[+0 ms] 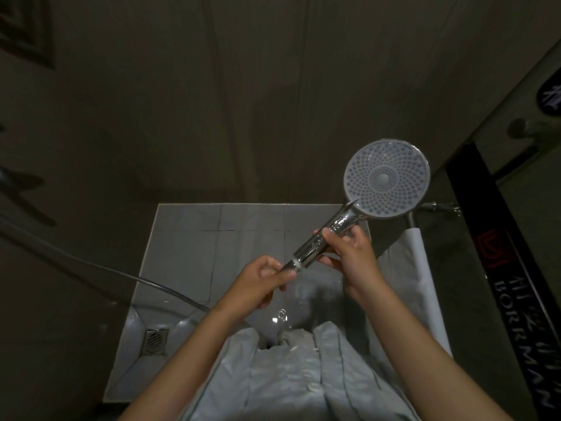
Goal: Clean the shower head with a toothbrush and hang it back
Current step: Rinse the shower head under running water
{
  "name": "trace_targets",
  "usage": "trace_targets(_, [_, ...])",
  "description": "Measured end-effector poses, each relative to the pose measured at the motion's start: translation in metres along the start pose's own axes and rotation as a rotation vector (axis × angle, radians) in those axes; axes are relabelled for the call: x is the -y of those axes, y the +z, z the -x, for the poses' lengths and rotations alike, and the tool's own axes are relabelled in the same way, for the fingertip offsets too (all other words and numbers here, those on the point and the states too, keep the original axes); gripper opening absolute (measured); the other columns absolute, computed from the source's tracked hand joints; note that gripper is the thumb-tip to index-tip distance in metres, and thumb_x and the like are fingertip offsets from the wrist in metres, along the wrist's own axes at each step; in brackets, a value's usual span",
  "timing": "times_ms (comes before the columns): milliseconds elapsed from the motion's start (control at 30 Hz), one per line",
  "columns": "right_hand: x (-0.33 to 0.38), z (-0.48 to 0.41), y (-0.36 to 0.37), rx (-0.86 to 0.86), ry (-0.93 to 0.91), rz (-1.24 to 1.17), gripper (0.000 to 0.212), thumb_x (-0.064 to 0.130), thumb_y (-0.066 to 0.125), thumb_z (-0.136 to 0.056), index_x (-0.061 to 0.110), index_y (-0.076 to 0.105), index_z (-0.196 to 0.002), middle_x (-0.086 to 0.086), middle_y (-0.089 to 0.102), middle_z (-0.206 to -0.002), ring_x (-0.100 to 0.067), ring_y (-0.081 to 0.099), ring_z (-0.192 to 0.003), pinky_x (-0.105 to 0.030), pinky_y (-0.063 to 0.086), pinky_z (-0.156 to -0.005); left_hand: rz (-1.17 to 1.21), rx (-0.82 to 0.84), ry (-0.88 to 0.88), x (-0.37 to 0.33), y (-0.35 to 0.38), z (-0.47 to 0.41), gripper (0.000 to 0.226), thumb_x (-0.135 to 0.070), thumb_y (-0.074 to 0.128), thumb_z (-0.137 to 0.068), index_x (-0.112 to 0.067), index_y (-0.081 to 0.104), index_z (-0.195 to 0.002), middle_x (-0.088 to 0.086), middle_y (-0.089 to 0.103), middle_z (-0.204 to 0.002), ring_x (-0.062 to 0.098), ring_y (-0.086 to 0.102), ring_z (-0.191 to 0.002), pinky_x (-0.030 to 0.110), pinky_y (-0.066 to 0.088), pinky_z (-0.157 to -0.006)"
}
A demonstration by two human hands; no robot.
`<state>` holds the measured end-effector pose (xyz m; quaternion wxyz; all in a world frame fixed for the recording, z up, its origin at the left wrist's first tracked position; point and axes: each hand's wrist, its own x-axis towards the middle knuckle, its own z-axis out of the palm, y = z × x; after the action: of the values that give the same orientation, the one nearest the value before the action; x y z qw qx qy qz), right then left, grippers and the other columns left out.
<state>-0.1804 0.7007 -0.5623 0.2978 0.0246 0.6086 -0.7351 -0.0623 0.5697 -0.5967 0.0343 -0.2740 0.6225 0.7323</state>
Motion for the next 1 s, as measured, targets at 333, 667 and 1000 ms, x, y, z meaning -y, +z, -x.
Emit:
trace_targets(333, [0.034, -0.018, -0.025, -0.164, -0.094, -0.011, 0.017, 0.010, 0.054, -0.093, 0.018, 0.048, -0.107, -0.001, 0.067, -0.094, -0.004, 0.068, -0.073, -0.020, 0.054, -0.054, -0.074, -0.221, -0.012, 0.011, -0.032, 0.015, 0.040, -0.030, 0.046, -0.097, -0.005, 0.051, -0.066, -0.002, 0.038, -0.037, 0.007, 0.024, -0.030, 0.015, 0.019, -0.035])
trace_targets(667, [0.029, -0.009, -0.008, -0.080, -0.159, 0.085, 0.018, 0.006, 0.055, -0.092, 0.022, 0.047, -0.091, 0.000, 0.065, -0.088, -0.009, 0.062, -0.079, -0.019, 0.052, -0.060, 0.039, -0.227, 0.059, -0.014, -0.024, 0.016, 0.020, -0.026, 0.043, -0.098, -0.009, 0.050, -0.089, 0.003, 0.048, -0.056, 0.008, 0.027, -0.036, 0.018, 0.019, -0.037])
trace_targets(1000, [0.038, -0.010, -0.001, -0.045, -0.240, 0.118, 0.019, 0.005, 0.057, -0.090, 0.021, 0.047, -0.093, -0.011, 0.065, -0.098, -0.012, 0.064, -0.085, -0.018, 0.055, -0.064, -0.001, -0.135, 0.107, -0.027, -0.017, 0.002, 0.034, -0.033, 0.037, -0.099, -0.011, 0.056, -0.082, -0.006, 0.038, -0.053, 0.006, 0.031, -0.043, 0.015, 0.026, -0.043])
